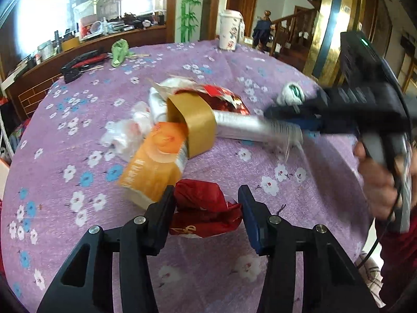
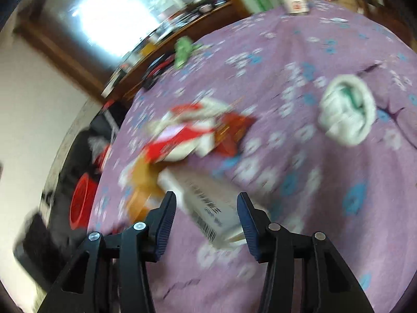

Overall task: Collect trash
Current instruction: 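Grasp the long white medicine box with the right gripper, then carry the red wrapper and white medicine box toward the red wastebasket with both grippers, then open both grippers over the basket to drop the wrapper and box, then move both grippers back to the table toward the gold tape roll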

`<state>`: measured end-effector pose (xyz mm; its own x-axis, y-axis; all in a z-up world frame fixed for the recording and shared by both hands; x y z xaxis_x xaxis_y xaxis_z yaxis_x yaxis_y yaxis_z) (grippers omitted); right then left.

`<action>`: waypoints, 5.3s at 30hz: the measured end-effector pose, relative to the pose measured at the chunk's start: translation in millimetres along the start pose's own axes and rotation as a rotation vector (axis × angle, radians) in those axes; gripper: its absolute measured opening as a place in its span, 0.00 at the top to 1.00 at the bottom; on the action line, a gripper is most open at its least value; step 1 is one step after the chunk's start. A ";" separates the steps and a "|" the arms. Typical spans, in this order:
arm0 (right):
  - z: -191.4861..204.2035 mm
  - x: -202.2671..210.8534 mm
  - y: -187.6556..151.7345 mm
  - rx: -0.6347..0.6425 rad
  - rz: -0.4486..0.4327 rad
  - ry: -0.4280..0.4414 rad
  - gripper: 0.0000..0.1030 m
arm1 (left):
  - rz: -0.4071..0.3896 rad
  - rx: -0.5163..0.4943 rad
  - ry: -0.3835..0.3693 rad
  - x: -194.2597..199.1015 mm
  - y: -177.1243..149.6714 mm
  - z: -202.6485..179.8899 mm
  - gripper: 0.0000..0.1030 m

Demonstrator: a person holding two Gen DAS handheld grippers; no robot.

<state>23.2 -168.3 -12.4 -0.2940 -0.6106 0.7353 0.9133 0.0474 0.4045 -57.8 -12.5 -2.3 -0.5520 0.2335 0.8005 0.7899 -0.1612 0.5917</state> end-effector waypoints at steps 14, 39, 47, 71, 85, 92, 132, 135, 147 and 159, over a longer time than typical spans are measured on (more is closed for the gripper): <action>-7.0 -20.4 11.8 0.062 0.010 -0.111 0.30 | -0.033 0.057 0.000 20.4 -9.6 27.3 0.54; 43.1 -1.9 -47.6 0.227 -0.059 -0.277 0.50 | -0.047 0.081 0.018 19.4 -13.9 34.7 0.54; 55.5 18.0 -56.0 0.214 -0.100 -0.243 0.50 | -0.072 0.090 0.027 29.9 -14.1 35.9 0.54; 89.7 32.6 -66.0 0.248 -0.143 -0.180 0.49 | -0.094 0.094 0.043 42.2 -12.0 39.6 0.54; 101.8 23.0 -65.4 0.269 -0.123 -0.148 0.49 | -0.123 0.137 0.080 58.6 -15.2 64.0 0.54; 118.1 20.1 -61.6 0.302 -0.122 -0.133 0.49 | -0.142 0.181 0.101 73.8 -16.8 86.6 0.54; 402.4 -169.3 -32.1 0.628 0.191 0.159 0.49 | -0.200 0.610 0.406 188.6 -109.7 372.7 0.53; 424.3 -191.8 -30.0 0.630 0.204 0.172 0.49 | -0.197 0.627 0.410 188.9 -117.6 385.7 0.53; 440.0 -218.9 -10.8 0.559 0.199 0.183 0.41 | -0.215 0.657 0.398 199.5 -126.9 398.2 0.36; 326.7 -111.9 -51.1 0.527 0.067 0.081 0.41 | -0.271 0.451 0.278 179.9 -82.6 270.6 0.29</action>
<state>-82.6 155.9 62.2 -0.1980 -0.6504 0.7333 0.6577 0.4666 0.5914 -150.0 302.3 67.0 -0.7509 -0.0597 0.6577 0.6133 0.3063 0.7280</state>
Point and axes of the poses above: each gripper's, at about its wrist camera, not at the fingertips, and x roughly against the way its jaws point, z to its left, y to its top, the point moved 6 cm from there along -x, roughly the way its jaws point, and after that the axes turned 6 degrees about z, right-handed, at the moved point
